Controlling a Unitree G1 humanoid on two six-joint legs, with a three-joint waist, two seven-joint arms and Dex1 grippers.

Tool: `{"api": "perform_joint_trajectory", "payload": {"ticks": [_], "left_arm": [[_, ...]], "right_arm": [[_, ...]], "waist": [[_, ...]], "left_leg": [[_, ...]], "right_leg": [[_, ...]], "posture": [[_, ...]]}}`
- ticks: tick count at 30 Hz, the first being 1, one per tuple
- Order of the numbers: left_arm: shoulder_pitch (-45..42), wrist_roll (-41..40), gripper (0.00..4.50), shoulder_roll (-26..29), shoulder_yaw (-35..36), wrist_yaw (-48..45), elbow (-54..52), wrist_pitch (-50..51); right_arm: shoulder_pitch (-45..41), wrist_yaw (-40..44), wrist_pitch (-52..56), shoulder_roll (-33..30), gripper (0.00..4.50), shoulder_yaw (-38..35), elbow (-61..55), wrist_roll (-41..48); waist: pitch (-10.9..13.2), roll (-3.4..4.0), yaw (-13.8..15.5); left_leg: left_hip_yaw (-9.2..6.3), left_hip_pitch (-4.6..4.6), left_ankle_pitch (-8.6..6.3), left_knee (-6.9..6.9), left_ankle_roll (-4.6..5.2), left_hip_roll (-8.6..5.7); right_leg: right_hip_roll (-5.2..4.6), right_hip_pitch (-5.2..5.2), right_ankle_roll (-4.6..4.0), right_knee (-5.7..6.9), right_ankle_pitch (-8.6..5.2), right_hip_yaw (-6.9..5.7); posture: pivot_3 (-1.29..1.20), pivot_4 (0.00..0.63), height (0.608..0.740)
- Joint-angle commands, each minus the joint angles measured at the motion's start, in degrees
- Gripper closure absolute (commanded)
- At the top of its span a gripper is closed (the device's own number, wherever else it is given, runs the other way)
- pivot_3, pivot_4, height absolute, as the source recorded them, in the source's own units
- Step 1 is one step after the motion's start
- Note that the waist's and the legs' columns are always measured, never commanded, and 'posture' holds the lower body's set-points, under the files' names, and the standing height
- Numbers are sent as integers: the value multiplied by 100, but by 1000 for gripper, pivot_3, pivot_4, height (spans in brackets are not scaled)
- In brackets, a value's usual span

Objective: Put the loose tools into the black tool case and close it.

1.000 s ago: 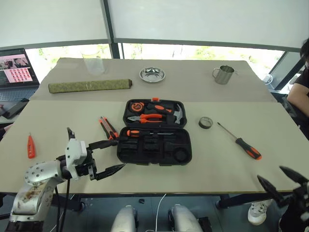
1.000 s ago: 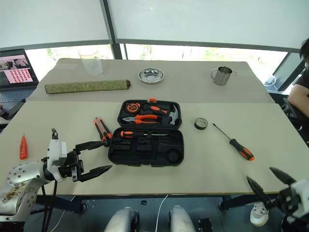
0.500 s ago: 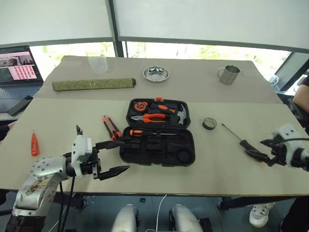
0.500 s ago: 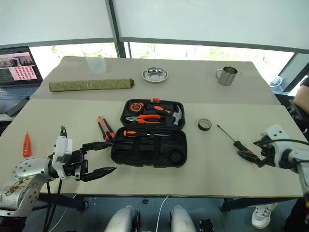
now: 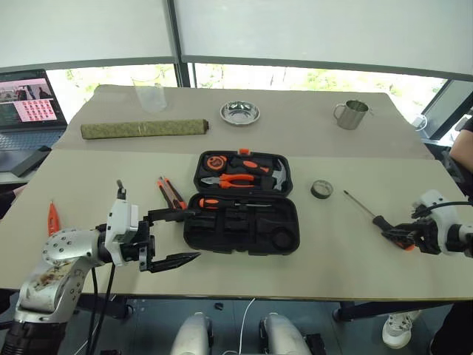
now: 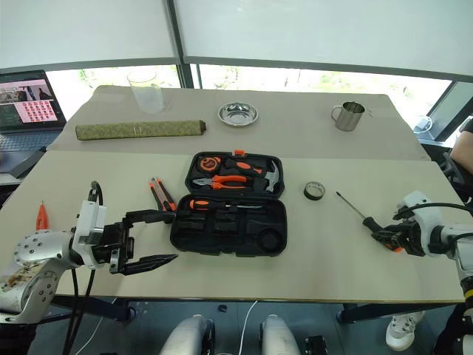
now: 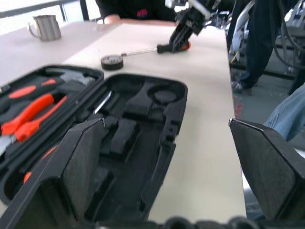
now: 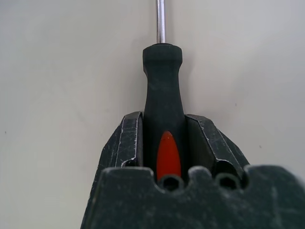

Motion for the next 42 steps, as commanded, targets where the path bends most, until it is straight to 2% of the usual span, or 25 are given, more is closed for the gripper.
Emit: {"api": "perform_joint_trajectory", "payload": {"ticks": [1, 4, 7, 9, 12, 13, 15, 18, 21, 30, 42], "left_arm": [[-68, -71, 0, -105, 0, -48, -65, -167], [-35, -31, 0, -127, 76, 4, 53, -163], [17, -200, 0, -270, 429, 462, 123, 7], [92, -227, 0, -305, 579, 602, 141, 47], [419, -159, 0, -303, 806, 674, 182, -34], [531, -136, 0, -325, 876, 715, 199, -69], [715, -78, 0, -368, 942, 769, 215, -155], [917, 20, 0, -394, 948, 793, 161, -268], [1173, 39, 0, -414, 1013, 836, 18, -319], [1505, 73, 0, -420, 1037, 981, -225, -387], [1394, 139, 0, -411, 963, 1025, -176, -389]], "right_arm": [[136, 462, -367, -238, 3493, -624, -1136, 497], [3, 998, -42, -388, 3493, -564, -2394, 935], [-1075, 1191, 894, -52, 3493, 436, -3723, 1326], [-1598, 1156, 1205, 195, 3493, 982, -4029, 1209], [-2497, 731, 1567, 1062, 3493, 2037, -3928, 697], [-2738, 585, 1722, 1378, 3493, 2363, -3849, 564], [-3025, 392, 1677, 1846, 3493, 2880, -3607, 177], [-3307, 211, 1366, 2211, 3493, 3353, -3150, -368], [-3550, 399, 1033, 2211, 3493, 3770, -2725, -810], [-3569, 933, 648, 2130, 3493, 3990, -2487, -1267], [-3503, 1189, 796, 2112, 3493, 3926, -2359, -1567]], "waist": [[4, 9, -17], [21, 38, -108], [24, 39, -202], [33, 22, -222], [43, -3, -181], [43, -4, -180], [46, -8, -157], [48, -11, -71], [48, -11, -17], [48, -12, -46], [48, -13, -46]], "left_leg": [[0, -2, 0, 0, 0, 0], [8, -1, -1, -1, 1, 3], [6, 3, -2, -3, 3, 16], [-6, 0, -3, -4, 4, 36], [-4, -11, -8, -4, -3, 55], [0, -24, -8, -3, -3, 55], [5, -56, -8, 0, -3, 46], [18, -71, -8, 4, -3, 23], [24, -77, -8, 5, -3, 6], [24, -75, -8, 6, -3, 8], [25, -75, -8, 5, -2, 7]], "right_leg": [[0, -2, 1, 0, 0, 0], [6, -14, 22, 7, -9, 25], [18, -19, 39, 11, -20, 28], [34, -32, 36, 16, -17, 41], [45, -48, 28, 16, -14, 30], [40, -64, -7, 19, 6, 31], [32, -102, -20, 31, 16, 48], [12, -110, -13, 32, 18, 34], [-7, -113, 1, 28, 26, 33], [3, -110, -1, 21, 31, 28], [3, -109, -1, 21, 31, 28]], "posture": [[0, 150, 740], [0, 150, 740], [0, 150, 740], [0, 150, 740], [0, 150, 740], [0, 150, 740], [0, 150, 740], [0, 150, 740], [0, 150, 740], [0, 150, 740], [0, 150, 740]]}}
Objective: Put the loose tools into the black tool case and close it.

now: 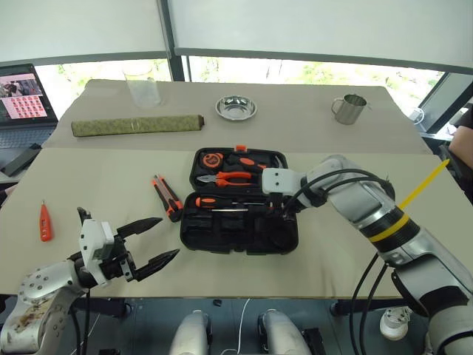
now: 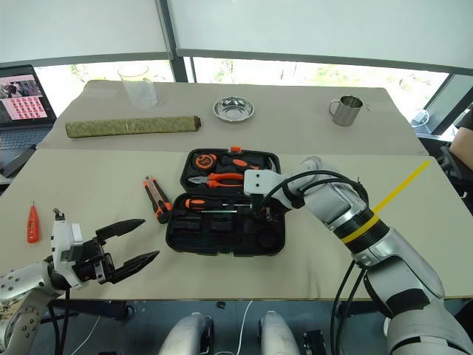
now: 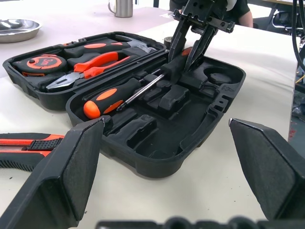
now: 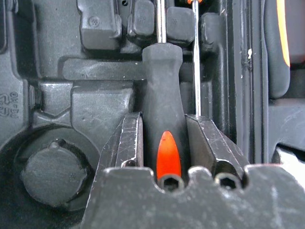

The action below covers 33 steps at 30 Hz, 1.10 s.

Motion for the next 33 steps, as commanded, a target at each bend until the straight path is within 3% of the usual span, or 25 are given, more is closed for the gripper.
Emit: {"api": "perform_joint_trajectory", "payload": {"ticks": [1, 2, 3, 8, 14, 17, 25, 33], "left_arm": [[-58, 23, 0, 10, 29, 27, -107, -108], [-61, 28, 0, 4, 28, 31, -104, -107], [-65, 36, 0, -4, 27, 35, -97, -110], [-20, 76, 0, -71, 43, 64, -60, -137], [-52, 140, 0, -122, 11, 46, 56, -204], [-127, 151, 0, -138, -31, 32, 118, -220], [-241, 175, 0, -125, -103, 13, 183, -238], [-404, 225, 0, 63, -118, -44, 289, -122]], "right_arm": [[-7, 138, 8, -26, 3493, -123, -22, -23], [-3, 167, -4, -19, 3493, -149, -17, 8], [-11, 237, -64, -19, 2456, -186, -11, 68], [-136, 694, -391, 44, 1002, -601, -5, 537], [-172, 1024, -535, 77, 1002, -1242, 113, 1183], [20, 889, -757, 355, 1603, -1557, 190, 1488], [642, 357, -1342, 795, 4450, -1454, 575, 1167], [517, -194, -2002, 1056, 4450, -1225, 1747, 493]], "waist": [[0, 0, -1], [0, 0, -1], [0, 0, 0], [0, 0, 2], [0, 0, 0], [0, -1, 0], [-1, -2, 14], [-2, -3, -7]], "left_leg": [[0, 0, 0, 0, 0, 0], [0, 0, 0, 0, 0, 0], [0, 0, 0, 0, 0, 0], [-1, 0, -1, 0, 1, 0], [-2, 2, -1, 0, 1, 1], [-2, 3, -1, 0, 1, 0], [0, 10, -1, 0, 1, -3], [1, 18, -1, 0, 1, 1]], "right_leg": [[0, 0, 0, 0, 0, 0], [0, 0, 0, 0, 0, 0], [0, 0, 0, 0, 0, 0], [0, 0, 0, -1, 0, -1], [1, 1, 0, 2, 0, -2], [0, 3, 0, 1, 0, -2], [-4, 10, 1, 5, 1, -1], [4, 13, -1, 10, 1, 0]], "posture": [[0, 150, 740], [0, 150, 740], [0, 150, 740], [0, 150, 740], [0, 150, 740], [0, 150, 740], [0, 150, 740], [0, 150, 740]]}}
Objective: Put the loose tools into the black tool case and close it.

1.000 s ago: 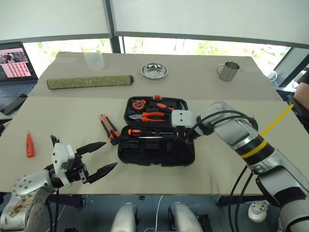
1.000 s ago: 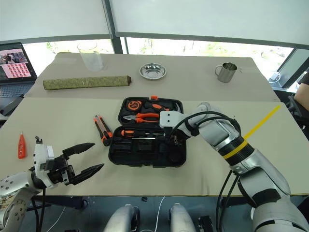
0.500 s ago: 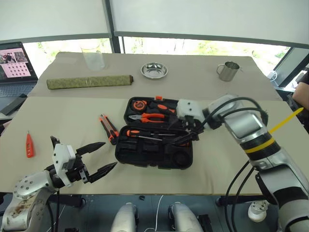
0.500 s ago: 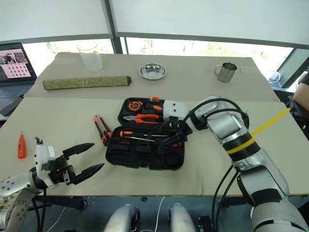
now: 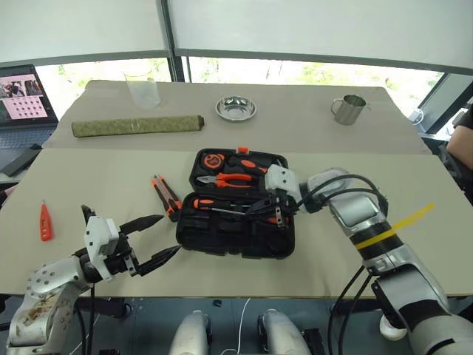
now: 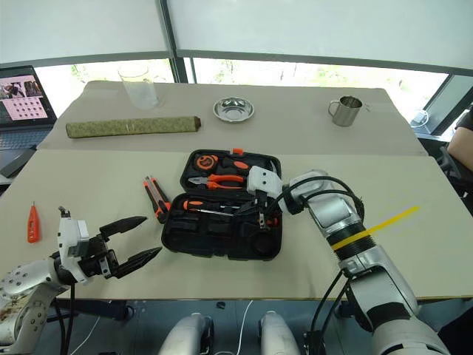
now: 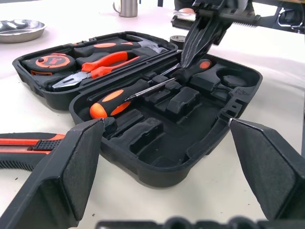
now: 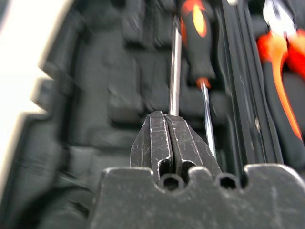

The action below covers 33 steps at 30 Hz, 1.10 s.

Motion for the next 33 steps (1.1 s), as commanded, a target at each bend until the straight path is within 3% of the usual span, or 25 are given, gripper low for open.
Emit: {"api": "perform_joint_trajectory", "payload": {"ticks": [1, 10, 16, 20, 23, 27, 33], "left_arm": [[-19, 37, 0, 53, 1, 13, -123, -39], [267, 132, 0, -27, 96, 4, -76, -286], [468, 177, 0, -120, 246, -47, 242, -688], [770, 108, 0, -260, 647, 98, 449, -901], [1433, 110, 0, -469, 1288, 296, 812, -1090], [2111, 195, 0, -748, 2192, 1137, 1182, -985], [2652, -243, 0, -1282, 3288, 1991, 1618, -827]], "right_arm": [[-123, -293, -220, 89, 4450, 50, 472, -336], [-60, -113, -439, 300, 4450, 191, 704, -478], [-121, -260, -1553, 404, 4450, -521, 624, -21], [15, -180, -1441, 335, 4450, -1291, 83, 841], [715, 181, -980, -225, 3738, -1764, -795, 1459], [1800, -117, -1020, -443, 2302, -2307, -1821, 1911], [3608, 415, -2452, -204, 377, -2860, -2310, 2438]], "waist": [[0, 0, -4], [-2, -2, -6], [-2, -1, -94], [-1, -2, -113], [-5, -6, -87], [-8, -17, -57], [-11, -21, -23]], "left_leg": [[1, 1, 0, 0, 0, 0], [2, 8, 0, 0, 0, 2], [6, 11, 0, -5, 0, 11], [2, 0, 0, -6, 0, 10], [-3, 1, -1, -6, 1, 18], [-6, 3, -21, -5, 0, 26], [20, 14, -22, -4, -2, 47]], "right_leg": [[0, 1, 0, 0, 0, 0], [-1, 6, -1, 2, 1, 1], [6, 1, -9, 2, 3, 2], [3, -5, -8, 2, 3, 1], [-4, 0, -8, -1, 3, -2], [-9, 8, -5, -26, 2, -7], [7, 12, -12, -23, -8, -7]], "posture": [[0, 150, 740], [0, 150, 740], [0, 150, 740], [0, 150, 740], [0, 150, 740], [0, 150, 740], [0, 150, 740]]}}
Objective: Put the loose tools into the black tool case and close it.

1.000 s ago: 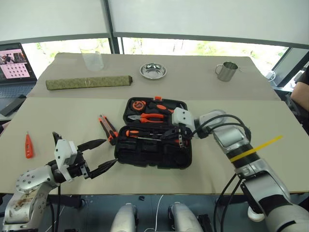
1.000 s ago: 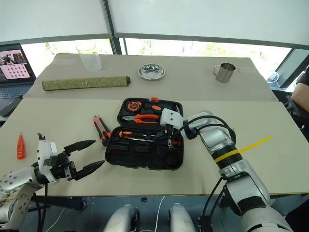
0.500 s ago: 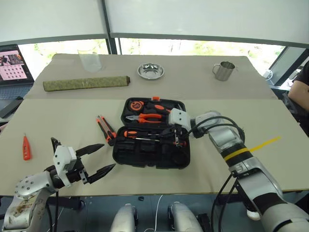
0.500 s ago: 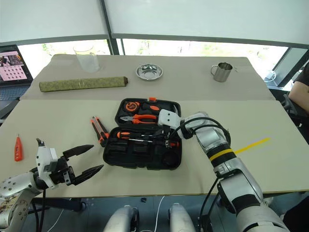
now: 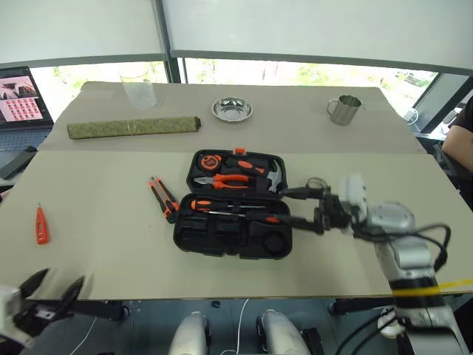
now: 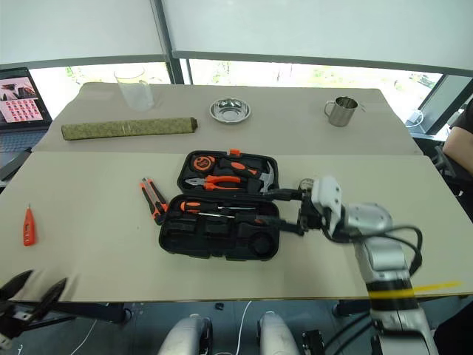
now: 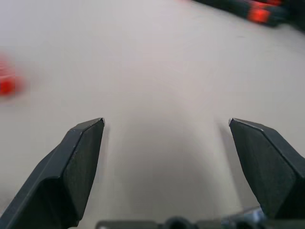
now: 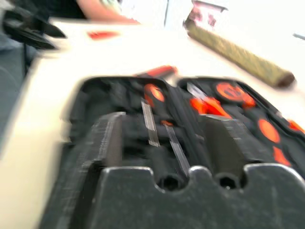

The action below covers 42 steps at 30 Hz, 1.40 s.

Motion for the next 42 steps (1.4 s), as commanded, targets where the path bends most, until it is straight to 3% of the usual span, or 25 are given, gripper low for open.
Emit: {"api": "perform_joint_trajectory", "payload": {"ticks": [1, 7, 10, 13, 16, 19, 26, 33, 38, 42], "left_arm": [[182, -415, 0, -303, 594, 603, 85, 256], [146, -864, 0, -379, 565, 1514, -684, 1423], [-360, -1750, 0, 54, 556, 2342, -1356, 2697], [-1136, -2081, 0, 658, 407, 3433, -1642, 3869], [-2147, -1767, 0, 1359, -3, 4469, -1474, 4866], [-2930, -1767, 0, 1498, -152, 5005, -1107, 5451], [-4172, -886, 0, 1765, -615, 5137, 193, 5491], [-4100, -506, 0, 1447, -517, 5061, 208, 5452], [-4153, -242, 0, 1403, -837, 4592, 845, 5431], [-4139, 9, 1133, 1495, -937, 4385, 943, 5362]], "right_arm": [[637, 215, -894, 27, 49, -301, -56, 125], [765, -96, -426, 293, 49, -231, -444, 793], [656, -350, -269, 498, 49, 23, -1039, 955], [512, -554, -173, 658, 49, 190, -1319, 995], [232, -755, -142, 840, 49, 295, -1337, 980], [66, -792, -193, 908, 49, 322, -1177, 916], [-77, -855, -263, 906, 49, 355, -1080, 792], [-188, -1313, 38, 833, 49, 456, -1475, 697], [-353, -1463, 212, 797, 49, 555, -1482, 685], [-291, -1396, 229, 748, 0, 597, -1497, 690]], "waist": [[-1, -2, 3], [-13, -24, 35], [-20, -37, 60], [-26, -47, 71], [-28, -52, 65], [-31, -54, -10], [-30, -57, -12], [-30, -57, 27], [-34, -51, 44], [-40, -32, 52]], "left_leg": [[9, 7, 0, 0, 0, -1], [35, 24, 0, 3, -2, 8], [38, 31, 0, 3, -2, 19], [36, 34, 0, 3, -3, 31], [36, 40, 2, 3, -4, 25], [39, 42, -5, 3, -20, 21], [48, 35, -22, -1, -45, 26], [53, 37, -23, -1, -47, 28], [60, 43, -23, -1, -47, 24], [64, 48, -22, -2, -46, 20]], "right_leg": [[-2, 3, 13, 0, -8, 4], [2, 2, 24, 6, -22, 20], [7, 3, 4, 18, -34, 21], [14, 1, 8, 31, -27, 11], [14, 7, -22, 37, -8, 11], [17, 2, -19, 35, -2, 23], [35, -10, -22, 35, -2, 31], [26, -10, -22, 35, -1, 31], [21, -6, -23, 36, -1, 31], [21, -3, -23, 37, -1, 31]], "posture": [[0, 150, 740], [0, 150, 740], [0, 150, 740], [0, 150, 740], [0, 150, 740], [0, 150, 740], [0, 150, 740], [0, 150, 740], [0, 150, 740], [0, 150, 740]]}}
